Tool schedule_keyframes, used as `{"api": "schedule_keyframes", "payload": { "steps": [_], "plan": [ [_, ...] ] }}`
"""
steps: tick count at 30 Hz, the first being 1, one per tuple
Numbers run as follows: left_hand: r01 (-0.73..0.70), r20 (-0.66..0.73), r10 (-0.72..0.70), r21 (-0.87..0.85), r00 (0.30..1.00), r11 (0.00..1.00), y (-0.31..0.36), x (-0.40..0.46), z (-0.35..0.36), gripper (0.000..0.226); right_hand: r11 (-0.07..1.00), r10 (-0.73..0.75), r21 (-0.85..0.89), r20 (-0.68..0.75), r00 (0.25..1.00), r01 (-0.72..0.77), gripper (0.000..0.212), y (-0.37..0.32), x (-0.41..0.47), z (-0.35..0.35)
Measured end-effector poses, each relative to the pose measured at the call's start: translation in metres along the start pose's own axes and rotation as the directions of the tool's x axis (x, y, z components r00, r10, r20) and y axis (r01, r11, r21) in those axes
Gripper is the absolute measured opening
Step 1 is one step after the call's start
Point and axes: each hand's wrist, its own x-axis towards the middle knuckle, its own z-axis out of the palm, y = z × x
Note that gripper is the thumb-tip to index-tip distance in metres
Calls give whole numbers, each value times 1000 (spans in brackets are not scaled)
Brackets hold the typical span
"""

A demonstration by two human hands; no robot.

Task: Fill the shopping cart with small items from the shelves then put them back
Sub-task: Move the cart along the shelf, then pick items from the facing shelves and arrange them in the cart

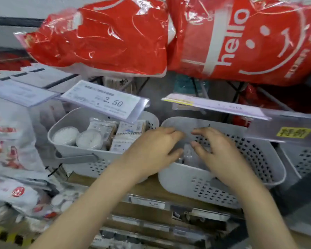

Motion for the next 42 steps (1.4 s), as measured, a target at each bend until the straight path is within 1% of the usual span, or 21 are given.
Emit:
{"api": "schedule_keyframes", "payload": {
  "steps": [2, 3, 6, 8, 10, 11, 12, 14, 15, 17, 19, 21, 22, 25, 27, 29, 32, 34, 37, 39, 42],
  "plan": [
    [11, -115, -7, 38, 993, 999, -12, -45, -8, 41, 994, -104, -29, -21, 994, 103, 27, -22, -4, 15],
    [48, -138, -37, 72, 990, 996, -20, -70, -10, 42, 988, -154, -37, -36, 987, 153, 25, -36, -7, 23],
    [224, -99, -210, 150, 973, 963, -47, -150, -12, 44, 951, -308, 15, -84, 948, 310, 29, -85, -16, 56],
    [375, -83, -366, 156, 927, 914, -64, -209, -12, 44, 911, -399, 82, -68, 915, 403, 33, -122, -25, 81],
    [544, -97, -536, 176, 839, 820, -77, -270, -11, 44, 868, -484, 127, 6, 875, 480, 30, -160, -35, 109],
    [629, -109, -620, 170, 777, 758, -81, -302, -11, 43, 845, -528, 136, 49, 848, 518, 29, -181, -41, 124],
    [717, -114, -708, 119, 697, 687, -83, -332, -10, 39, 818, -571, 153, 91, 816, 555, 29, -201, -47, 138],
    [860, -125, -855, -31, 503, 510, -82, -392, -9, 40, 747, -664, 202, 165, 729, 634, 29, -243, -59, 168],
    [901, -151, -902, -102, 404, 421, -79, -421, -8, 42, 706, -707, 226, 196, 679, 671, 26, -262, -66, 183],
    [945, -164, -965, -225, 205, 239, -67, -473, -8, 42, 653, -757, 303, 281, 589, 694, 20, -299, -83, 217],
    [949, -171, -984, -300, 49, 99, -52, -518, -9, 42, 600, -798, 351, 325, 507, 719, 21, -333, -103, 251],
    [938, -187, -978, -347, -92, -22, -40, -561, -8, 41, 542, -833, 383, 363, 418, 748, 20, -364, -125, 281],
    [929, -195, -970, -365, -147, -67, -35, -581, -7, 40, 525, -840, 414, 392, 374, 744, 20, -379, -136, 294],
    [905, -199, -942, -386, -271, -178, -27, -634, -7, 40, 492, -846, 442, 444, 293, 750, 21, -415, -162, 329],
    [888, -195, -925, -398, -327, -231, -29, -663, -10, 40, 485, -839, 468, 487, 242, 739, 24, -431, -173, 350],
    [869, -185, -910, -416, -370, -269, -39, -684, -15, 41, 501, -811, 489, 553, 190, 714, 28, -444, -177, 371],
    [857, -178, -907, -436, -383, -276, -72, -705, -23, 41, 549, -753, 470, 636, 166, 691, 30, -457, -168, 405],
    [858, -179, -912, -443, -369, -260, -103, -714, -29, 41, 604, -705, 434, 683, 192, 668, 28, -469, -156, 429],
    [873, -177, -933, -440, -313, -209, -162, -728, -42, 42, 643, -658, 389, 722, 215, 660, 28, -502, -139, 469],
    [886, -178, -943, -425, -280, -183, -202, -737, -54, 43, 648, -651, 389, 730, 211, 655, 29, -536, -128, 497],
    [903, -166, -950, -388, -263, -183, -257, -755, -74, 44, 638, -666, 396, 714, 216, 660, 27, -594, -115, 537]
  ]
}}
